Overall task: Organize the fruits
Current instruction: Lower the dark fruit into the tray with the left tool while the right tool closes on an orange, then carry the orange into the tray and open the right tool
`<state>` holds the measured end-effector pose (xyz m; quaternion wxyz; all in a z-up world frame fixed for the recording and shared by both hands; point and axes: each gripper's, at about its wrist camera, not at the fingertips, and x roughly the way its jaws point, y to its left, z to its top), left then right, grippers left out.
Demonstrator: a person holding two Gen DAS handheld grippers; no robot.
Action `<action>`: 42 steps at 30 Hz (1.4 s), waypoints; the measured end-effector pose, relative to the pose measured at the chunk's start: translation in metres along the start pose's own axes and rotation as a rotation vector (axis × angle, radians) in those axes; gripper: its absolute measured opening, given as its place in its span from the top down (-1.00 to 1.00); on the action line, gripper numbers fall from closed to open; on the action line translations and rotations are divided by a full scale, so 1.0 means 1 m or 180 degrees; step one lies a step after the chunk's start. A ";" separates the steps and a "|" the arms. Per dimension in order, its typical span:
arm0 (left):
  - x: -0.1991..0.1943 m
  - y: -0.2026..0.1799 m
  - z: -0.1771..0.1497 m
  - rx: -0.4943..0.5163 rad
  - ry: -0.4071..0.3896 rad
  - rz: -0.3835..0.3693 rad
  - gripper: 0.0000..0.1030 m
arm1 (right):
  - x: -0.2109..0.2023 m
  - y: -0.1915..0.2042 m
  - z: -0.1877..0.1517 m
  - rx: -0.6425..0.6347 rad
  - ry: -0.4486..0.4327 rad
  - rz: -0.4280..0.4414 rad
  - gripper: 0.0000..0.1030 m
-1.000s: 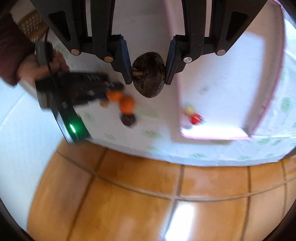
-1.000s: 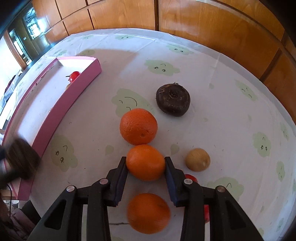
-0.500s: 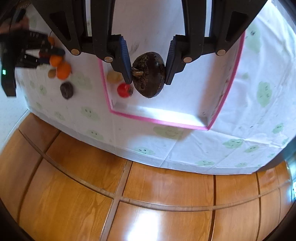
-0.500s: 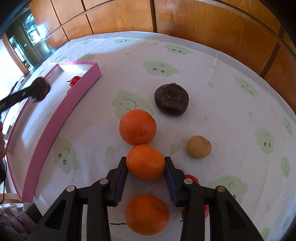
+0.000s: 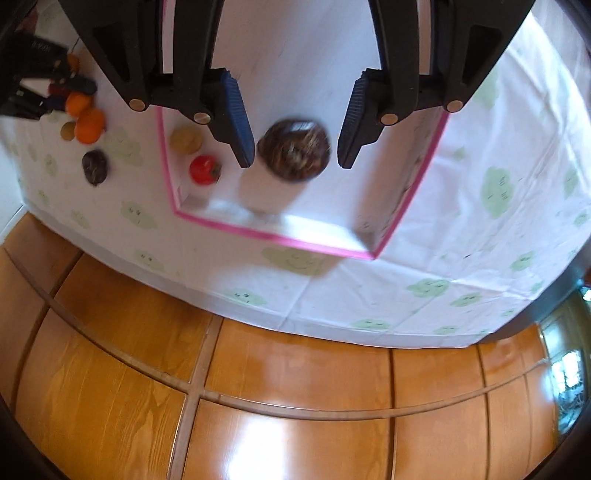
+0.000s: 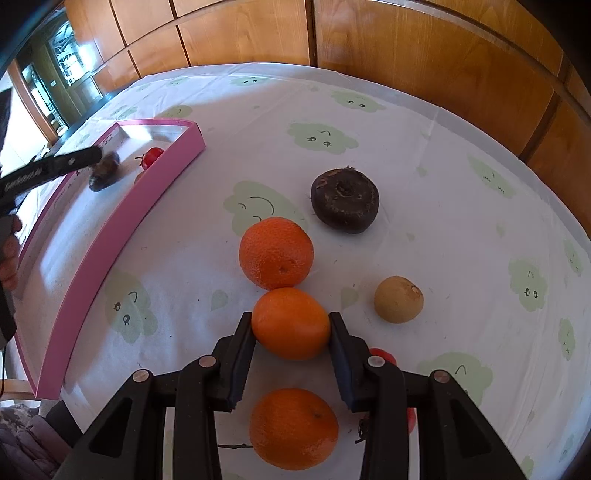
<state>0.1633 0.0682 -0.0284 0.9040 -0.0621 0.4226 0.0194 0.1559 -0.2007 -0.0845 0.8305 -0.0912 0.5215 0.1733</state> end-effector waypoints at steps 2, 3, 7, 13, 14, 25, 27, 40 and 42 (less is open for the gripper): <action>-0.007 0.001 -0.010 -0.0006 -0.0019 0.0059 0.07 | 0.000 0.001 0.000 -0.0002 -0.0002 -0.0012 0.24; -0.011 0.001 -0.015 -0.0011 -0.0026 0.0076 0.06 | -0.001 0.001 0.000 -0.0004 -0.0004 -0.0017 0.24; -0.028 -0.001 -0.034 0.0006 -0.0053 0.0124 0.02 | 0.000 0.003 0.000 -0.0019 -0.0011 -0.0050 0.24; -0.052 -0.004 -0.049 0.0030 -0.0172 0.0133 -0.04 | -0.001 0.004 -0.001 -0.0027 -0.0018 -0.0078 0.24; -0.055 -0.006 -0.051 0.0053 -0.0190 0.0130 -0.05 | -0.001 0.004 -0.001 -0.0032 -0.0015 -0.0083 0.24; -0.072 -0.015 -0.068 0.0210 -0.0263 0.0066 -0.11 | -0.001 0.008 0.001 -0.0049 0.0053 -0.0235 0.25; -0.073 -0.016 -0.069 0.0212 -0.0260 0.0060 -0.12 | 0.000 0.008 0.001 -0.0036 0.0054 -0.0252 0.25; -0.078 -0.013 -0.074 0.0185 -0.0277 0.0067 -0.14 | -0.002 0.019 0.001 0.0012 0.0049 -0.0235 0.25; -0.078 -0.010 -0.074 0.0163 -0.0272 0.0073 -0.14 | -0.003 0.025 0.000 -0.0021 0.0040 -0.0196 0.25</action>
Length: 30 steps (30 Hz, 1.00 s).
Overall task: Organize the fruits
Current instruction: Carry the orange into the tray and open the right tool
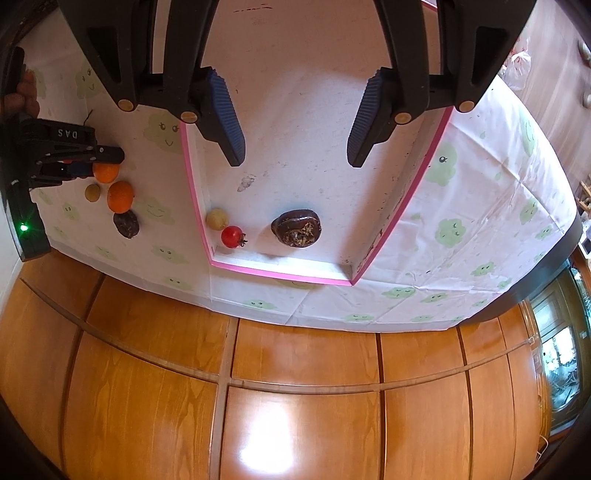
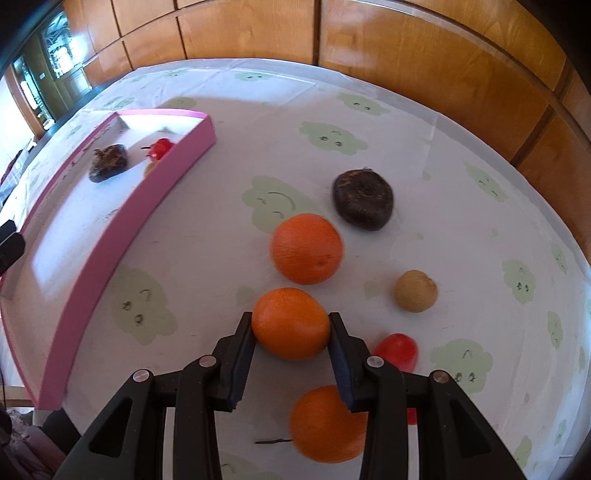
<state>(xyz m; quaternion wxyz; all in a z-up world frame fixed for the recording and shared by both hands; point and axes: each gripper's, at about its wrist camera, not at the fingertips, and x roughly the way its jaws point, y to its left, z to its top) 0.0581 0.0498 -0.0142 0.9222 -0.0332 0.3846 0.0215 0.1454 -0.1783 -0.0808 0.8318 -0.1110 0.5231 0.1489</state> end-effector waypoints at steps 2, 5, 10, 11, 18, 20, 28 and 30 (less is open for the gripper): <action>0.000 0.003 -0.001 -0.0022 0.0002 0.0010 -0.14 | -0.004 0.003 0.000 0.0014 -0.0032 0.0049 0.25; 0.000 0.008 -0.002 -0.0057 0.0007 0.0036 -0.14 | -0.013 0.005 0.000 0.0098 -0.0142 0.0210 0.25; 0.002 0.016 -0.005 -0.0121 0.0029 0.0076 -0.14 | -0.030 0.023 0.005 0.0115 -0.0333 0.0425 0.25; 0.002 0.018 -0.006 -0.0136 0.0029 0.0085 -0.14 | -0.033 0.030 0.008 0.0098 -0.0365 0.0476 0.25; -0.003 0.029 -0.004 -0.0205 -0.0039 0.0153 -0.14 | -0.046 0.089 0.024 -0.0133 -0.0523 0.0728 0.25; -0.005 0.031 -0.004 -0.0213 -0.0048 0.0157 -0.14 | -0.045 0.102 0.030 -0.0182 -0.0543 0.0744 0.25; -0.008 0.038 -0.005 -0.0244 -0.0066 0.0162 -0.14 | -0.024 0.130 0.051 -0.0254 -0.0465 0.0649 0.25; -0.009 0.039 -0.006 -0.0244 -0.0065 0.0154 -0.14 | -0.017 0.129 0.053 -0.0233 -0.0424 0.0578 0.24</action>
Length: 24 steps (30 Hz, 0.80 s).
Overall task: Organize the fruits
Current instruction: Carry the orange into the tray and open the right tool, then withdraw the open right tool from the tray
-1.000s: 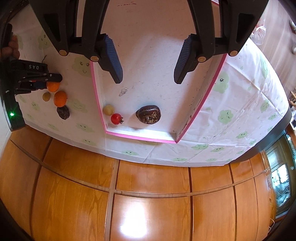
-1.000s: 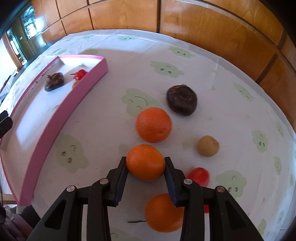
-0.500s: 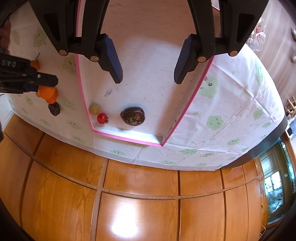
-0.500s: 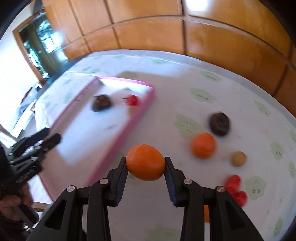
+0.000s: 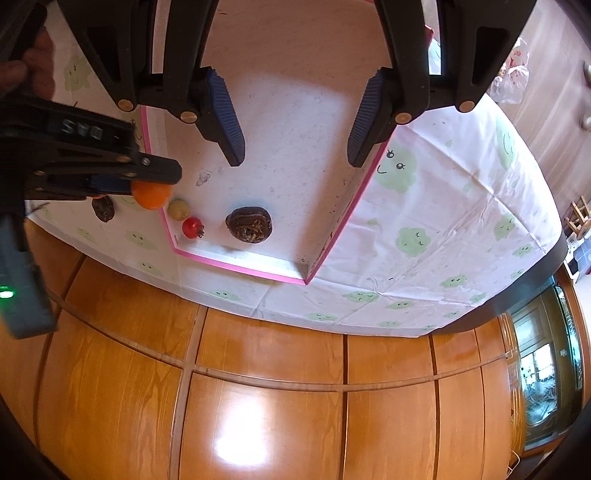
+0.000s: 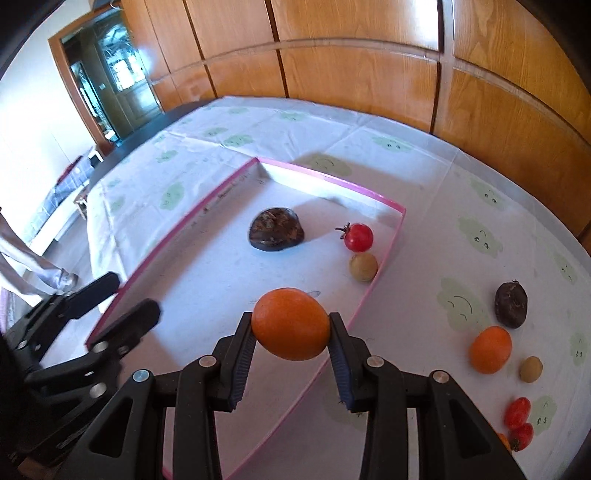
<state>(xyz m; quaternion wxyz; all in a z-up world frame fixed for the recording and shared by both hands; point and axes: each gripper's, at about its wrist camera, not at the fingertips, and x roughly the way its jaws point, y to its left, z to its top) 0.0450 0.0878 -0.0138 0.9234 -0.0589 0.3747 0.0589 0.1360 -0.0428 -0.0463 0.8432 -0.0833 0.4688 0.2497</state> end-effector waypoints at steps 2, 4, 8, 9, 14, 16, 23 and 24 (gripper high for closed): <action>0.000 0.000 -0.001 -0.0001 0.0007 -0.0009 -0.14 | 0.006 -0.003 0.001 0.0027 0.0009 -0.0050 0.24; 0.000 0.000 -0.002 -0.0005 0.0014 -0.0009 -0.14 | 0.008 -0.006 0.001 0.0052 0.0015 -0.0112 0.23; 0.000 -0.001 -0.003 -0.0005 0.0026 -0.0016 -0.14 | 0.006 -0.010 0.000 0.0099 -0.0046 -0.0117 0.23; 0.000 -0.001 -0.003 -0.0006 0.0029 -0.0018 -0.14 | 0.005 -0.009 0.000 0.0096 -0.0062 -0.0115 0.23; 0.000 -0.003 -0.005 0.0003 0.0036 -0.0024 -0.14 | -0.004 -0.011 -0.004 0.0210 -0.0140 -0.0049 0.23; -0.001 -0.004 -0.005 0.0013 0.0029 -0.0027 -0.14 | -0.009 -0.012 -0.006 0.0244 -0.0160 -0.0048 0.23; -0.001 -0.009 -0.006 0.0065 0.0043 -0.0045 -0.14 | -0.037 -0.027 -0.021 0.0359 -0.0298 -0.0133 0.23; 0.000 -0.010 -0.006 0.0080 0.0045 -0.0045 -0.14 | -0.042 -0.032 -0.024 0.0382 -0.0312 -0.0150 0.23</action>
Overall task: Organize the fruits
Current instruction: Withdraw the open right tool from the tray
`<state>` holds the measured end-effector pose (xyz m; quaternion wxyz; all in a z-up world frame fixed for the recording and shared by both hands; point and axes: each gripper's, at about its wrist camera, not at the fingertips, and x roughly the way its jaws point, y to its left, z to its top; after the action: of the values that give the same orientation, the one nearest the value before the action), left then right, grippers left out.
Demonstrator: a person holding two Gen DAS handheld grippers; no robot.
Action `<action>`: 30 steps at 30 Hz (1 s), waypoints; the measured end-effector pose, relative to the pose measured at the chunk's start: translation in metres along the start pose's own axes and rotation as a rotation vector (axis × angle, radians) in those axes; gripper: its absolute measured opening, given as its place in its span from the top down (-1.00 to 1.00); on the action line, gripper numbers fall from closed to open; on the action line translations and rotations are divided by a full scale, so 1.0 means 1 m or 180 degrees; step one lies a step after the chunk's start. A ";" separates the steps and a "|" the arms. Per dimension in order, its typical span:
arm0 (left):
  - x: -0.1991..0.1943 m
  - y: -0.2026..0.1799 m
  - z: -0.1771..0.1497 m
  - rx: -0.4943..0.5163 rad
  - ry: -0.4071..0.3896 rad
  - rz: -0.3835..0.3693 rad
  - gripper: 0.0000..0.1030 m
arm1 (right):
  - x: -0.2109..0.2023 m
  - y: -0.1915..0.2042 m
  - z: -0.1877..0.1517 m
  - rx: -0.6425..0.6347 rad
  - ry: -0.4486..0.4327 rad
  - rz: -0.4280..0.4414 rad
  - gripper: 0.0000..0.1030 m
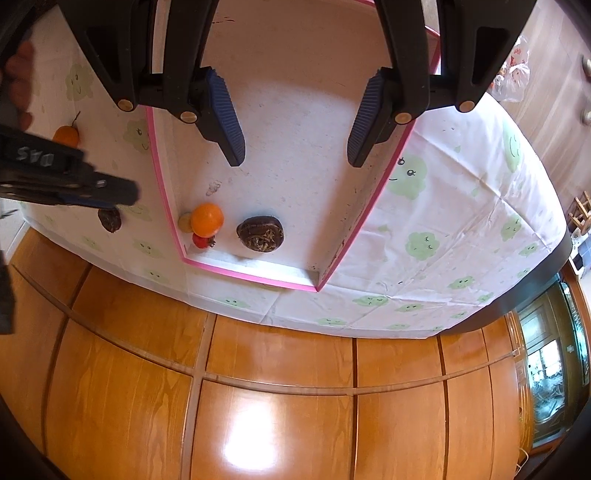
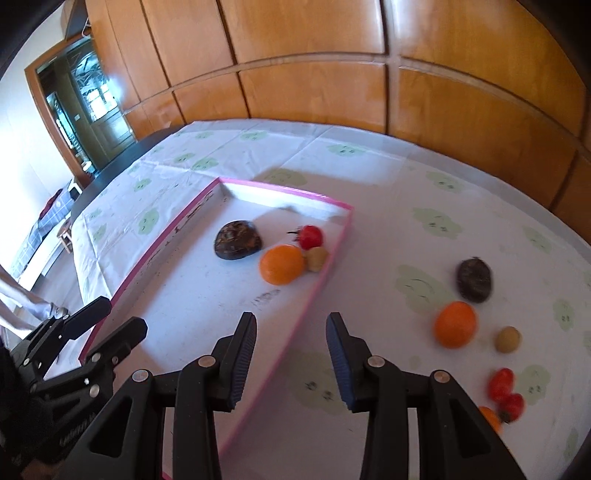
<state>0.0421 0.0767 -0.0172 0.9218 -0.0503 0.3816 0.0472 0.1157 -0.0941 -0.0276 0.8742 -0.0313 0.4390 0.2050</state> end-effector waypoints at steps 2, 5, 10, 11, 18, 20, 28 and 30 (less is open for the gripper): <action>0.000 -0.002 0.000 0.0018 0.0004 -0.0011 -0.14 | -0.010 -0.013 -0.004 0.0042 -0.0028 -0.0055 0.23; 0.000 -0.004 0.000 0.0046 -0.0003 -0.0020 -0.14 | -0.023 -0.034 -0.009 0.0108 -0.0053 -0.0162 0.23; -0.001 -0.009 -0.001 0.0086 0.0000 -0.0041 -0.14 | -0.052 -0.086 -0.017 0.0252 -0.0105 -0.0487 0.23; -0.001 -0.010 -0.001 0.0093 0.0001 -0.0042 -0.14 | -0.059 -0.100 -0.018 0.0283 -0.0117 -0.0595 0.23; -0.002 -0.021 -0.001 0.0186 0.0020 -0.0083 -0.14 | -0.079 -0.198 -0.035 0.0735 -0.0128 -0.1308 0.23; -0.004 -0.026 -0.001 0.0231 0.0010 -0.0094 -0.14 | -0.078 -0.229 -0.049 0.1089 -0.0105 -0.1426 0.23; -0.005 -0.049 0.000 0.0445 0.0019 -0.0156 -0.14 | -0.076 -0.270 -0.057 0.1742 0.0082 -0.1267 0.23; -0.004 -0.055 -0.001 0.0481 0.0048 -0.0174 -0.14 | -0.076 -0.267 -0.055 0.1696 0.0069 -0.1271 0.23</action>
<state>0.0458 0.0222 -0.0122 0.9210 0.0086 0.3895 -0.0073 0.1369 -0.3760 -0.0355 0.8699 0.1108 0.4716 -0.0928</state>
